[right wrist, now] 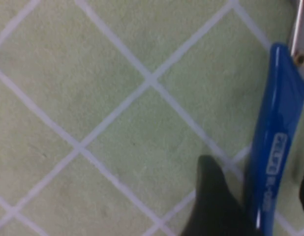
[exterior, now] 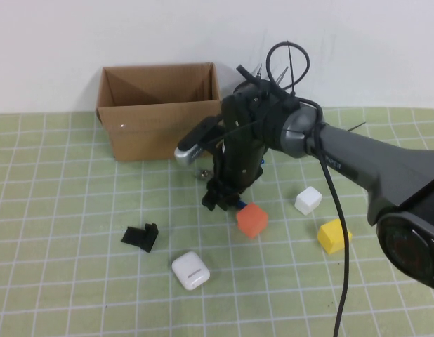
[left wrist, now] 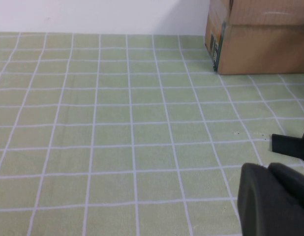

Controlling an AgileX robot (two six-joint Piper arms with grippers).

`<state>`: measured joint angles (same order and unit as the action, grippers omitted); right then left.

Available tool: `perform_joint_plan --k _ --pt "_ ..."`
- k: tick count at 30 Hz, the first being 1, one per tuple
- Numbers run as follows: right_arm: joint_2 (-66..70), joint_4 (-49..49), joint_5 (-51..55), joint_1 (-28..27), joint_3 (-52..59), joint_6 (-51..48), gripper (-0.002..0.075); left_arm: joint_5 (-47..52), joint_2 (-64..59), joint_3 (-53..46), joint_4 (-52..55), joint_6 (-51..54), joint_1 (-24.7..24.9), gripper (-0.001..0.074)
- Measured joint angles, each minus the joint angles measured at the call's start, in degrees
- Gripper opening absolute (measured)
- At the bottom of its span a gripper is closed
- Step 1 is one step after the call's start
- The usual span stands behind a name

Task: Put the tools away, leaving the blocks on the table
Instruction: Pick up the pliers from the table, then place the Pliers into the box

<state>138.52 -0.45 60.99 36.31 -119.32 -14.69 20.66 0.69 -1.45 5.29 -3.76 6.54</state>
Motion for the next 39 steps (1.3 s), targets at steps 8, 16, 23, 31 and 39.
perform_joint_plan --k 8,16,23,31,39 --pt "0.74 -0.51 -2.55 0.0 -0.81 0.0 0.0305 0.0 0.0 0.0 0.0 0.0 0.0 -0.0004" --pt "1.4 3.65 -2.56 -0.14 -0.7 -0.35 0.012 0.0 0.0 0.0 0.0 0.0 0.0 -0.0004" --pt "-4.92 5.85 -2.3 1.2 6.43 -0.35 0.005 0.0 0.0 0.0 0.0 0.0 0.0 -0.0004" --pt "-19.04 5.48 -8.4 5.36 9.35 -0.35 0.005 0.0 0.0 0.0 0.0 0.0 0.0 -0.0004" --pt "-17.43 5.13 -48.23 4.22 9.35 4.0 0.005 0.0 0.0 0.0 0.0 0.0 0.0 -0.0004"
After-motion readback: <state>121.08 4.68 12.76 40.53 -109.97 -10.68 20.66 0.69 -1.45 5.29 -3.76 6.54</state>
